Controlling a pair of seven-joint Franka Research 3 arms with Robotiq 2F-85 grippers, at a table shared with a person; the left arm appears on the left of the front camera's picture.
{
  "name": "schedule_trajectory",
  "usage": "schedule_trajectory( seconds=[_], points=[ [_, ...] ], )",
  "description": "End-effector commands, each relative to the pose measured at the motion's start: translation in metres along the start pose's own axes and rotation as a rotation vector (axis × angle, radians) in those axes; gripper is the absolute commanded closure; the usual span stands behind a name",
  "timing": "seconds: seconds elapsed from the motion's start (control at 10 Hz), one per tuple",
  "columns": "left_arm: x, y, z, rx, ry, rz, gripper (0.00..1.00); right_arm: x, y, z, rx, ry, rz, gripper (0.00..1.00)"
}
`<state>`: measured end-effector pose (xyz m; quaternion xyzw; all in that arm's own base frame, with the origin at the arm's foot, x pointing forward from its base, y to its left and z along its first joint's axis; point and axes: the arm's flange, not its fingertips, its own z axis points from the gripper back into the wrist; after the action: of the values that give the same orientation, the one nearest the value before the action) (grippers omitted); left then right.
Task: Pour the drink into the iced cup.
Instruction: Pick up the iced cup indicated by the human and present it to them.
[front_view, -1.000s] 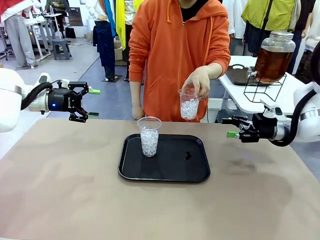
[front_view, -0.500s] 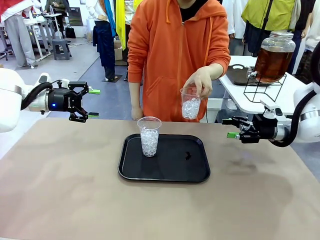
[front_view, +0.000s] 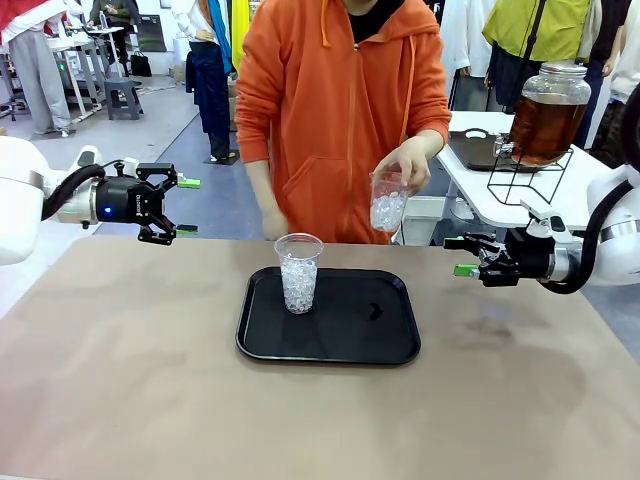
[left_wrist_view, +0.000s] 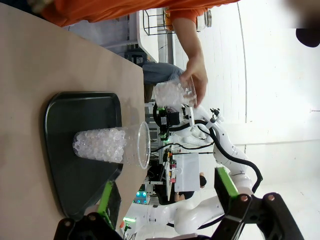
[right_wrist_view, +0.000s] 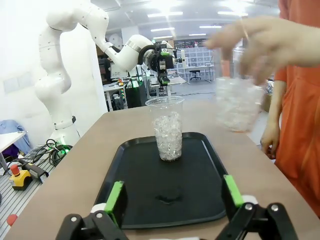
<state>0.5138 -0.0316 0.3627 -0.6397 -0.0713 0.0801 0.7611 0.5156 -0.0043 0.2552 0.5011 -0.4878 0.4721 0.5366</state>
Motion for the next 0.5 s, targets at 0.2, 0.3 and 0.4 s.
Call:
schedule_trajectory(
  seconds=[0.2, 0.3, 0.4],
  points=[
    [-0.0001, -0.0009, -0.0003, -0.004, -0.006, -0.010, 0.00, 0.0032, -0.0010, -0.0018, 0.000, -0.004, -0.004, 0.00],
    [-0.0001, -0.0009, -0.0003, -0.004, -0.006, -0.010, 0.00, 0.0032, -0.0010, -0.0018, 0.000, -0.004, -0.004, 0.00],
    [-0.0001, -0.0009, -0.0003, -0.004, -0.006, -0.010, 0.00, 0.0032, -0.0010, -0.0018, 0.000, -0.004, -0.004, 0.00]
  ],
)
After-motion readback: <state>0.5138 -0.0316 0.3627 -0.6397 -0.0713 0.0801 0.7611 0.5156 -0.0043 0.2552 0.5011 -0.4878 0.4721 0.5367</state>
